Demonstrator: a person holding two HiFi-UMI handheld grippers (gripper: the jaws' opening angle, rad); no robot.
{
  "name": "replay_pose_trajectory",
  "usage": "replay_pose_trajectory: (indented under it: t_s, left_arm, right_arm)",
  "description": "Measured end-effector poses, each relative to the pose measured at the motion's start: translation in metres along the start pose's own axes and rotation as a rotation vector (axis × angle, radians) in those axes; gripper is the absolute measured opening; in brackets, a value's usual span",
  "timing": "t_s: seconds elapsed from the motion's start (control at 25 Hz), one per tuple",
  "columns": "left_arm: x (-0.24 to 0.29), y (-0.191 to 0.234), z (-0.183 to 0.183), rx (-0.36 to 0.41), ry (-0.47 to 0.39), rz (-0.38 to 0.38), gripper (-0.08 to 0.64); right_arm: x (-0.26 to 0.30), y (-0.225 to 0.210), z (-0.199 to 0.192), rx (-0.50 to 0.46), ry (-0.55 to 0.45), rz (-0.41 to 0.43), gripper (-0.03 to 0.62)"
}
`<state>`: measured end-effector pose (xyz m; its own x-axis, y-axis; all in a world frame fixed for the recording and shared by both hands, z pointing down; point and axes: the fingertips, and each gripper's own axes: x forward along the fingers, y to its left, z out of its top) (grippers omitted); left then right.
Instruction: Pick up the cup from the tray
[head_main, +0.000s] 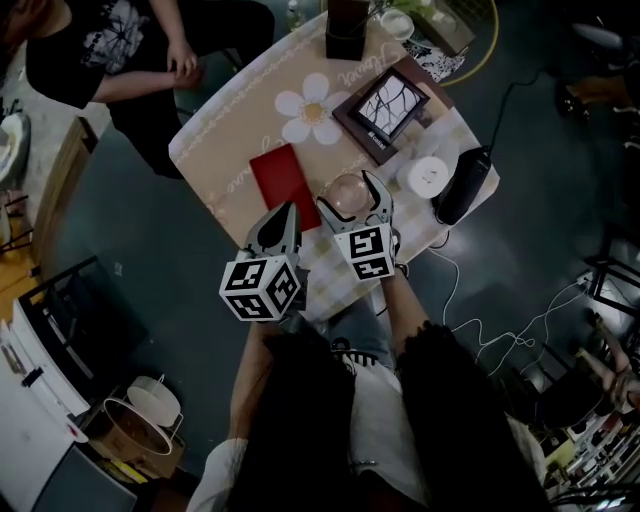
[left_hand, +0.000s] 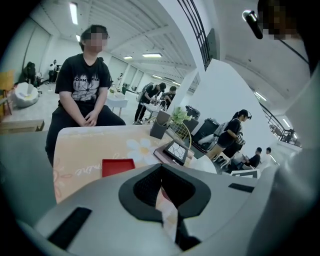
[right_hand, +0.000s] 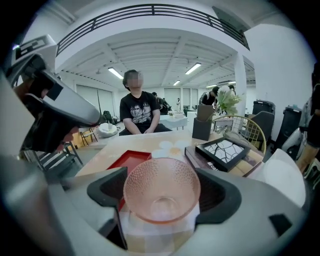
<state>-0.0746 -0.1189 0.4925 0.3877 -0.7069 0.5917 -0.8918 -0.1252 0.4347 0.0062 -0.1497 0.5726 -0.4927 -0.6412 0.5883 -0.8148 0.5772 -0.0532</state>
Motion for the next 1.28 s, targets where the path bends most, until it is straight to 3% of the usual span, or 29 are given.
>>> replay_pose_trajectory:
  t_s: [0.32, 0.44, 0.6, 0.76, 0.88, 1.04, 1.2, 1.28]
  left_arm:
    - [-0.014, -0.004, 0.002, 0.002, -0.029, 0.013, 0.005]
    - [-0.018, -0.009, 0.007, 0.017, -0.043, 0.011, 0.005]
    - [-0.025, -0.016, 0.014, 0.033, -0.064, 0.003, 0.005]
    - [-0.035, -0.017, 0.020, 0.044, -0.089, 0.002, 0.005]
    - [-0.043, -0.017, 0.023, 0.045, -0.105, 0.006, 0.005]
    - [-0.052, -0.018, 0.022, 0.049, -0.112, 0.006, 0.005]
    - [-0.060, -0.019, 0.020, 0.049, -0.120, 0.002, 0.005]
    - [-0.065, -0.022, 0.018, 0.052, -0.127, -0.004, 0.005]
  right_arm:
    - [-0.029, 0.003, 0.038, -0.040, -0.087, -0.021, 0.408]
    - [-0.042, 0.007, 0.050, -0.006, -0.109, -0.018, 0.407]
    - [-0.065, 0.012, 0.073, 0.120, -0.196, 0.044, 0.407]
    - [-0.079, 0.025, 0.087, 0.093, -0.208, 0.069, 0.407]
    - [-0.084, 0.029, 0.093, 0.149, -0.212, 0.084, 0.402]
    - [-0.095, 0.034, 0.096, 0.129, -0.212, 0.059, 0.275]
    - [-0.105, 0.039, 0.090, 0.117, -0.194, 0.022, 0.188]
    - [-0.112, 0.043, 0.088, 0.140, -0.195, 0.014, 0.072]
